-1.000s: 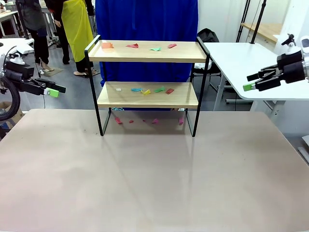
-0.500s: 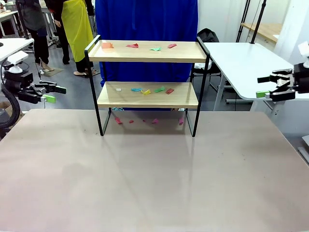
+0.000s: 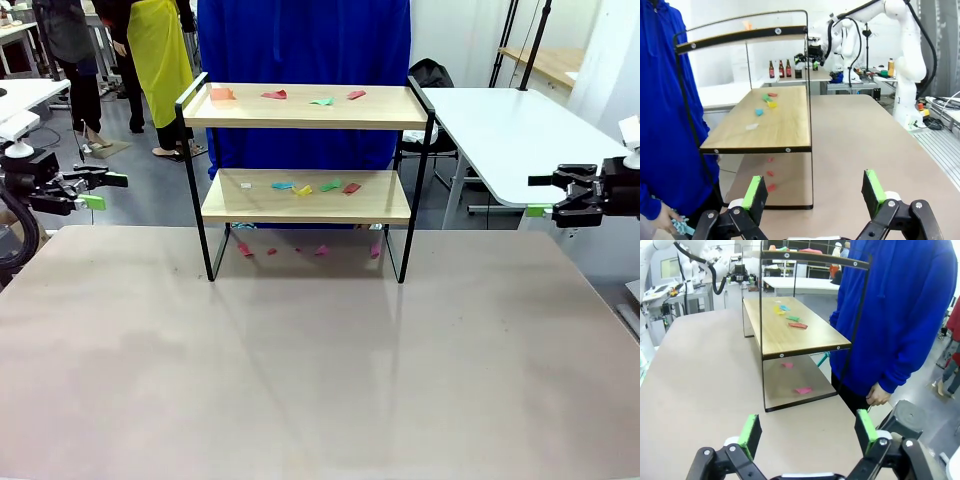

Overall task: Clean the shelf.
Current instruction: Pick up the Duster handed by the human.

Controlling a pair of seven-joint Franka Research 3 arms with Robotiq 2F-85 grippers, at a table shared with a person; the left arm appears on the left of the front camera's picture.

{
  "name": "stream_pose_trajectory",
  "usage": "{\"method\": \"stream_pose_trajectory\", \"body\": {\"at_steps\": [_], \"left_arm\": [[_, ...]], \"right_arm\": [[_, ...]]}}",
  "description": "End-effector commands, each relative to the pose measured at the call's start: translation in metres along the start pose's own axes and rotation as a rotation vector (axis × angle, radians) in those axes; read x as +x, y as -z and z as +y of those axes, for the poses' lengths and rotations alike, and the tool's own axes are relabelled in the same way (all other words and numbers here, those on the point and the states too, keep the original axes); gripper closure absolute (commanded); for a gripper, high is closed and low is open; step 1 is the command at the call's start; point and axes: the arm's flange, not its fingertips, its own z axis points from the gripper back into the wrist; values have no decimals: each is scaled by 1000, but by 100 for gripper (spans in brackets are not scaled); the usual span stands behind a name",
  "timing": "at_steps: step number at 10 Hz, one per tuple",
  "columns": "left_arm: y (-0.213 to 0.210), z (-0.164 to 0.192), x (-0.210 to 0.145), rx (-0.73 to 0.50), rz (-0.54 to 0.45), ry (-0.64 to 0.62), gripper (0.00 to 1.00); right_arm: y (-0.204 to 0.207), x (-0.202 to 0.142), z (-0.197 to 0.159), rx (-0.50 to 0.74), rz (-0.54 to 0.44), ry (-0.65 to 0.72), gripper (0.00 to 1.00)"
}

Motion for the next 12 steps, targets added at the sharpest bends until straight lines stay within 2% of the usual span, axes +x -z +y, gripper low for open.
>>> {"method": "stream_pose_trajectory", "body": {"at_steps": [1, 7, 12], "left_arm": [[-1, -2, 3, 39, -36, 41, 0], [-13, -8, 15, 117, -88, 78, 0], [-21, -13, 23, 156, -61, 45, 0]], "right_arm": [[-2, -2, -7, -36, -59, -38, 0], [-12, 7, -12, -92, -148, -44, 0], [-16, 15, -13, -115, -145, -43, 0]]}}
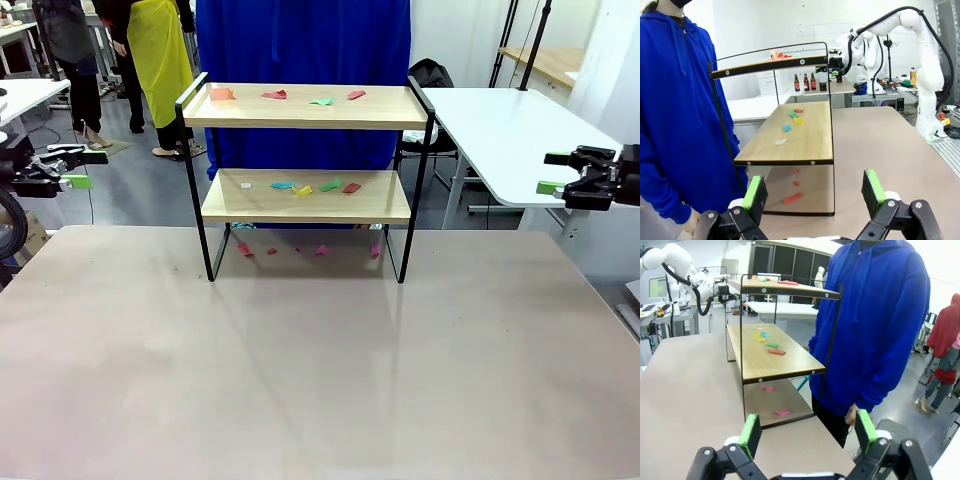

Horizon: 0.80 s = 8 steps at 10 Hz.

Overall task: Clean the shelf.
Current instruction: Pick up the Duster handed by the human.

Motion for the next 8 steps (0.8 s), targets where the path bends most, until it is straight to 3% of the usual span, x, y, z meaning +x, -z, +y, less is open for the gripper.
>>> {"method": "stream_pose_trajectory", "body": {"at_steps": [1, 8], "left_arm": [[3, -7, 4, 47, -5, -16, 0], [0, -2, -2, 10, 4, -8, 0]], "right_arm": [[1, 5, 0, -31, -15, -21, 0], [-1, 1, 0, -4, 1, -1, 0]]}}
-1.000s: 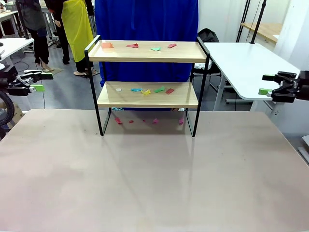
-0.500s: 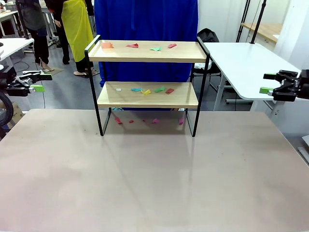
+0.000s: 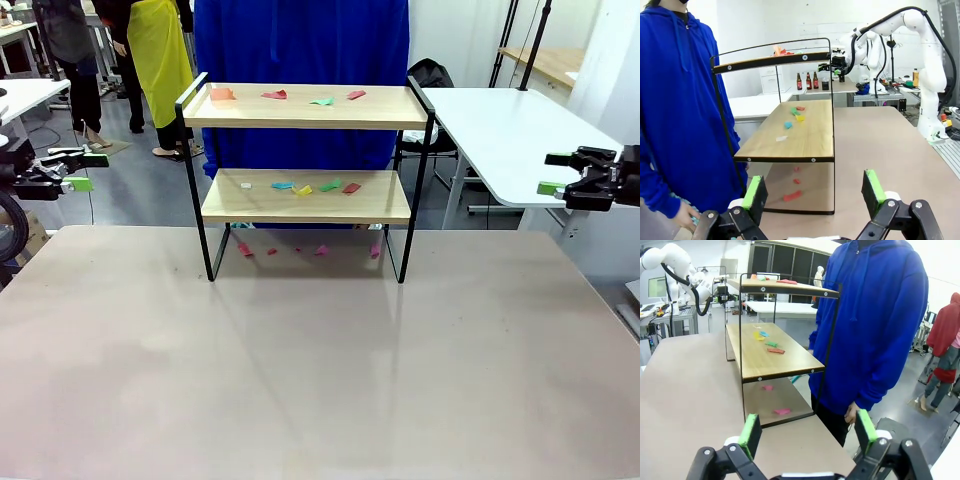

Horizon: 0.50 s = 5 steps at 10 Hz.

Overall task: Clean the shelf.
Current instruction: Pick up the Duster handed by the human.

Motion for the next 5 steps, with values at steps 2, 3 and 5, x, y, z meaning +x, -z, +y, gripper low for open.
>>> {"method": "stream_pose_trajectory", "body": {"at_steps": [2, 3, 5], "left_arm": [[0, 0, 3, -2, 3, 5, 0], [0, 0, 3, -2, 3, 5, 0], [0, 0, 3, -2, 3, 5, 0]], "right_arm": [[0, 2, 0, -1, -2, -4, 0], [0, 2, 0, -1, -2, -4, 0], [0, 2, 0, -1, -2, -4, 0]]}}
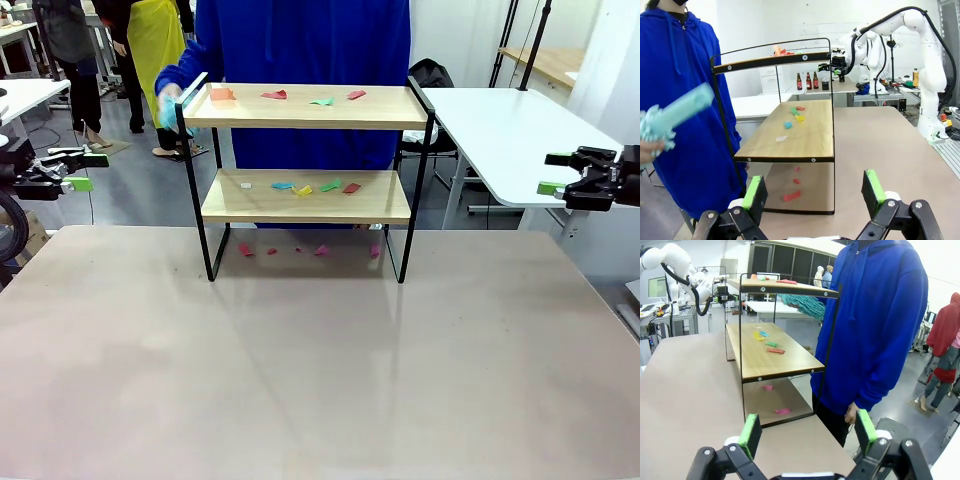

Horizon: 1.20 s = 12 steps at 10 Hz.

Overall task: Clean the shelf.
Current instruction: Pick up the Duster handed by the human.

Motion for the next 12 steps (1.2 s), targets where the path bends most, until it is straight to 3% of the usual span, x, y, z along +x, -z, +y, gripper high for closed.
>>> {"method": "stream_pose_trajectory", "body": {"at_steps": [1, 12], "left_arm": [[0, 0, 3, -2, 3, 5, 0], [0, 0, 3, -2, 3, 5, 0]], "right_arm": [[0, 2, 0, -1, -3, -4, 0], [0, 2, 0, -1, -3, -4, 0]]}}
